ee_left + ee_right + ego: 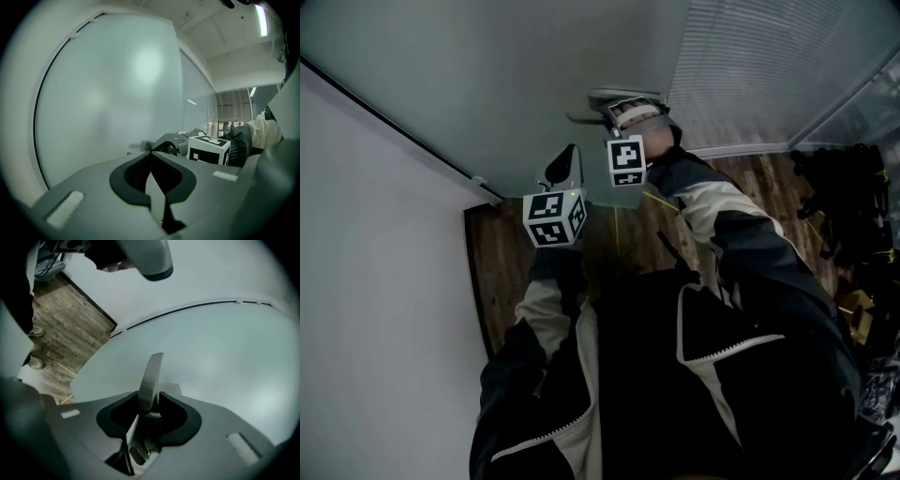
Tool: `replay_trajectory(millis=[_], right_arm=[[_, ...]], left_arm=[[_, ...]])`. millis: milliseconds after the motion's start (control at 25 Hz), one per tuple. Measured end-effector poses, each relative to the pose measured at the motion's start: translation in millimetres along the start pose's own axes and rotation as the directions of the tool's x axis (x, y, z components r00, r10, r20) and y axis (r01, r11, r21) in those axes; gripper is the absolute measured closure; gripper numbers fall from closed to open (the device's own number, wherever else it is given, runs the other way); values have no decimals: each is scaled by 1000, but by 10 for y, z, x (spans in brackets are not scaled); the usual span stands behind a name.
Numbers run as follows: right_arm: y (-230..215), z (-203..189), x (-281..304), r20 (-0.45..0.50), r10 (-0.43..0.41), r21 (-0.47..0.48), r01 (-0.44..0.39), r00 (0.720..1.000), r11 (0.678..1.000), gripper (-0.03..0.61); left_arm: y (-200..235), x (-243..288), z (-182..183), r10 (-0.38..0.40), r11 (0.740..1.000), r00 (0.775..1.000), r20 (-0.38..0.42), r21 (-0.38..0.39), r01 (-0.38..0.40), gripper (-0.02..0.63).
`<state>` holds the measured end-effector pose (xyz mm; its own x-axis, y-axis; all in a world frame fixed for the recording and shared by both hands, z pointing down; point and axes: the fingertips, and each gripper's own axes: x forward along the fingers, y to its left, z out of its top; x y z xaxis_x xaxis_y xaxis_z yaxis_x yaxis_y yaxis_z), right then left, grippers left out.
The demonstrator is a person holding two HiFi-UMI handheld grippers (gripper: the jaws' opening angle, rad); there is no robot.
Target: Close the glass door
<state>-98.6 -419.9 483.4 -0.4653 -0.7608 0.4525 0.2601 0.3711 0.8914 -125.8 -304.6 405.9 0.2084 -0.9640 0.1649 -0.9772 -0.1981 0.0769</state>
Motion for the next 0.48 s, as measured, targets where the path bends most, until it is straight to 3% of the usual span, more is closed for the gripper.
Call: replay_trajectory(millis=[480], right_arm=[[-447, -576, 950, -41, -23, -126, 18, 999, 992, 446]], left_arm=[[-61, 317, 155, 62, 998, 998, 11, 4, -63, 615]])
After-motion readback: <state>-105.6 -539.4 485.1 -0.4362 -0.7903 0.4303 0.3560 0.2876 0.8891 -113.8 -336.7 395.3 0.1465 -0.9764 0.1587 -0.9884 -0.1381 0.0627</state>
